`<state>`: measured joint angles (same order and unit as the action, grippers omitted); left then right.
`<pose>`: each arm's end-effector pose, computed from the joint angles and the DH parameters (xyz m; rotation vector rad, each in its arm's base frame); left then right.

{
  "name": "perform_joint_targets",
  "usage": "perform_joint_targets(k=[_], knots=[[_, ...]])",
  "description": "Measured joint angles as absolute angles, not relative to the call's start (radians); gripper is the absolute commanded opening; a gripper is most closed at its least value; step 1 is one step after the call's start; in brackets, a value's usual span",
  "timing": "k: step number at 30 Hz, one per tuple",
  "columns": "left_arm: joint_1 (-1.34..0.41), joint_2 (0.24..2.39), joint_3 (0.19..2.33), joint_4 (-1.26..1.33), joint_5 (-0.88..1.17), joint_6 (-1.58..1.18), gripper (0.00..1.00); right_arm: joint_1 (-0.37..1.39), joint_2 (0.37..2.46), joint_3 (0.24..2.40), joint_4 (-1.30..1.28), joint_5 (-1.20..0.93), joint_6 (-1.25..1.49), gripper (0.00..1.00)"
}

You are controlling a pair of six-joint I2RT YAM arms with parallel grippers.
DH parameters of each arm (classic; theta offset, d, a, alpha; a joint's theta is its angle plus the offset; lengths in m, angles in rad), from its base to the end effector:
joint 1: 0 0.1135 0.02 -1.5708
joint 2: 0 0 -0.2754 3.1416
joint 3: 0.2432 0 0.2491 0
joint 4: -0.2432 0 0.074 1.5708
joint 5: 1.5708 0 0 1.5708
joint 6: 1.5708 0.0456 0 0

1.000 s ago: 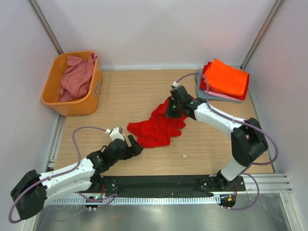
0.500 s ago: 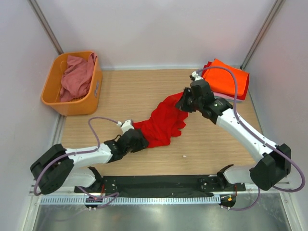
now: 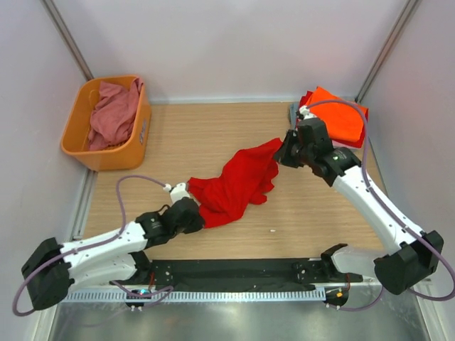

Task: Fold and stack the t-shirts
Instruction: Flatten the tshirt out

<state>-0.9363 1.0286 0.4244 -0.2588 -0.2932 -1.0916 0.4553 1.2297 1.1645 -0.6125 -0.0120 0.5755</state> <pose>0.1217 -0.1431 0.1720 -0.3254 2.4484 -0.5811 0.2388 0.1175 0.3422 0.1322 2.3069 0.5574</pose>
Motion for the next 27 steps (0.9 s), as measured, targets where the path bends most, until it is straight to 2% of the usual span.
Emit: perform_joint_targets(k=[5, 6, 10, 18, 27], knots=[[-0.947, 0.805, 0.54, -0.539, -0.352, -1.083, 0.05, 0.447, 1.166, 1.246, -0.688, -0.01, 0.569, 0.02], [-0.948, 0.764, 0.582, -0.599, -0.366, -1.08, 0.0, 0.447, 1.153, 1.261, -0.696, -0.01, 0.569, 0.01], [-0.948, 0.655, 0.746, -0.788, -0.422, -1.057, 0.0, 0.447, 1.085, 1.348, -0.759, 0.005, 0.57, 0.01], [-0.948, 0.618, 1.09, -1.028, -0.496, -0.925, 0.0, 0.447, 0.89, 1.476, -0.892, 0.047, 0.578, 0.02], [-0.948, 0.661, 1.57, -1.053, -0.456, -0.612, 0.0, 0.447, 0.569, 1.627, -0.911, -0.003, 0.527, 0.02]])
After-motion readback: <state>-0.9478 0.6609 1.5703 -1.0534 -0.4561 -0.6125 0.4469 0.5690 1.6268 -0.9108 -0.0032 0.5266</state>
